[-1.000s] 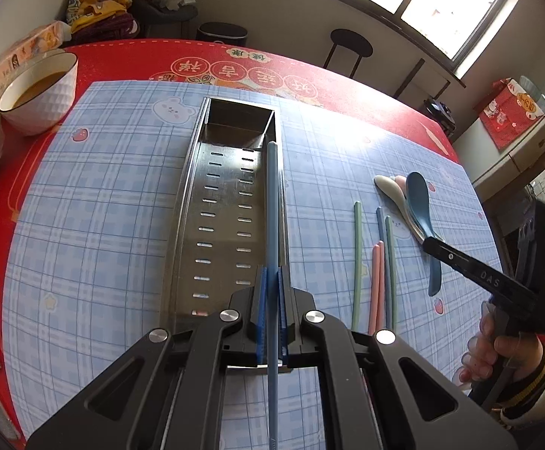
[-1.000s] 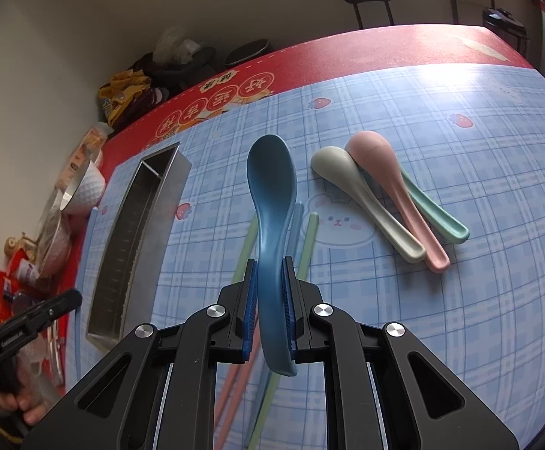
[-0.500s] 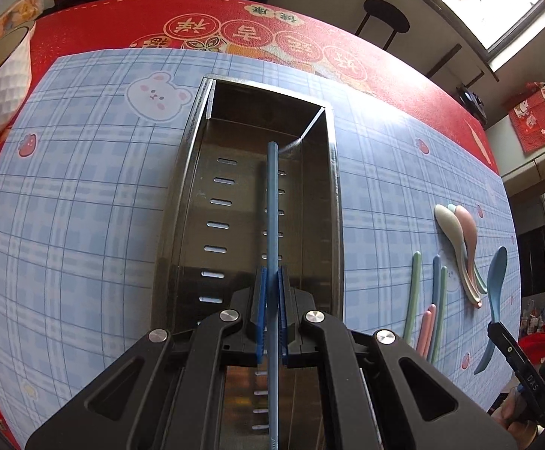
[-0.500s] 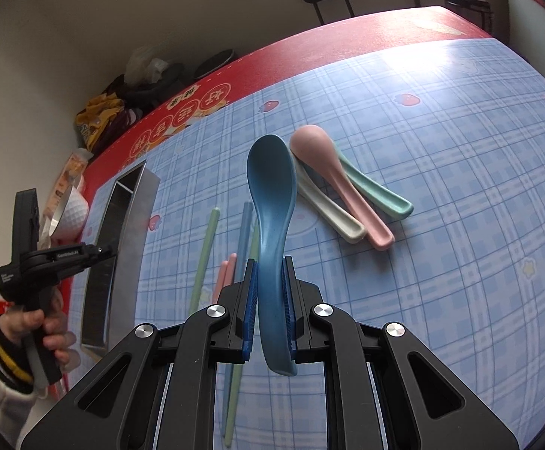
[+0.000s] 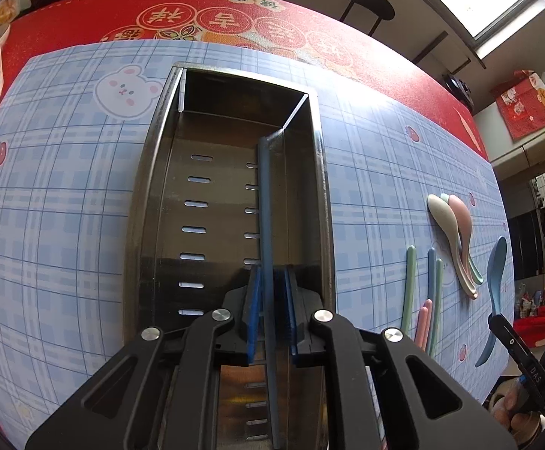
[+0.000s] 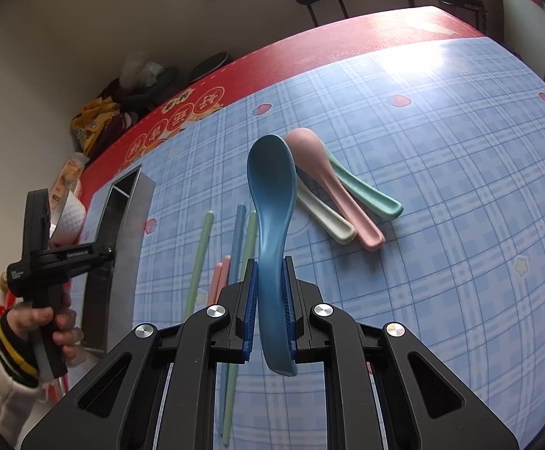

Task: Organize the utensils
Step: 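Lower the blue chopstick into the steel tray and open the left gripper, then lower the blue spoon into the steel tray and open the right gripper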

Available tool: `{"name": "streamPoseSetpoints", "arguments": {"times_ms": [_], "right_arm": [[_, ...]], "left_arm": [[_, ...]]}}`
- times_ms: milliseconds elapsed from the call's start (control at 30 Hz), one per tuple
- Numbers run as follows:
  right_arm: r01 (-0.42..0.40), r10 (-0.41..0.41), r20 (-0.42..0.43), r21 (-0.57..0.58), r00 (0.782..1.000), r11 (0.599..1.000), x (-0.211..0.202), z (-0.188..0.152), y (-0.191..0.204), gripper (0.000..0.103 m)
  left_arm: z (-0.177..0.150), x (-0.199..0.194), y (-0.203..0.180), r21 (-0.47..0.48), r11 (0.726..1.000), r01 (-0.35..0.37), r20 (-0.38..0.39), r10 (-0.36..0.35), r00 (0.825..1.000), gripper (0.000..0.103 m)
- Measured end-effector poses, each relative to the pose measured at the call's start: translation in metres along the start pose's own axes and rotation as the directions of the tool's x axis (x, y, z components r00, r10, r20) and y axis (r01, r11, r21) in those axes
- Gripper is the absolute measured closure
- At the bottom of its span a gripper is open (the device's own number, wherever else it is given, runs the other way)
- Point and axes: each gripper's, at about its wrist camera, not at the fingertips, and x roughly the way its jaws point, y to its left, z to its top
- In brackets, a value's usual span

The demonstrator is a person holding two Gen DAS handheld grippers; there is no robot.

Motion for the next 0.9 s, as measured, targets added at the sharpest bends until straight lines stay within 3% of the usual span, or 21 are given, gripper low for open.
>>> {"name": "streamPoseSetpoints", "arguments": {"times_ms": [67, 100, 167, 400, 467, 733, 900], "right_arm": [[-0.005, 0.005, -0.004, 0.000, 1.000, 1.000, 0.000, 0.002, 0.004, 0.090], [-0.006, 0.006, -0.006, -0.002, 1.000, 1.000, -0.001, 0.003, 0.006, 0.090], [-0.011, 0.011, -0.012, -0.011, 1.000, 1.000, 0.001, 0.006, 0.013, 0.090], [-0.052, 0.048, -0.066, -0.062, 0.997, 0.997, 0.019, 0.011, 0.057, 0.090], [-0.067, 0.060, -0.089, -0.086, 0.994, 0.994, 0.027, 0.012, 0.075, 0.090], [-0.141, 0.118, -0.168, -0.133, 0.979, 0.981, 0.069, 0.012, 0.160, 0.090], [-0.150, 0.116, -0.221, -0.147, 0.968, 0.978, 0.105, 0.009, 0.211, 0.090]], "left_arm": [[-0.002, -0.012, 0.000, 0.001, 1.000, -0.004, 0.025, 0.004, 1.000, 0.070], [-0.003, -0.019, 0.001, 0.003, 1.000, -0.009, 0.039, 0.009, 0.999, 0.066], [-0.007, -0.034, 0.002, 0.014, 1.000, 0.008, 0.069, -0.009, 0.998, 0.044], [-0.025, -0.077, 0.005, 0.088, 0.993, -0.074, 0.161, 0.059, 0.985, 0.021], [-0.031, -0.085, 0.010, 0.090, 0.991, -0.100, 0.174, 0.083, 0.981, 0.011], [-0.055, -0.102, 0.034, 0.081, 0.982, -0.171, 0.200, 0.152, 0.968, 0.006], [-0.069, -0.115, 0.055, 0.042, 0.986, -0.162, 0.228, 0.148, 0.962, 0.006]]}}
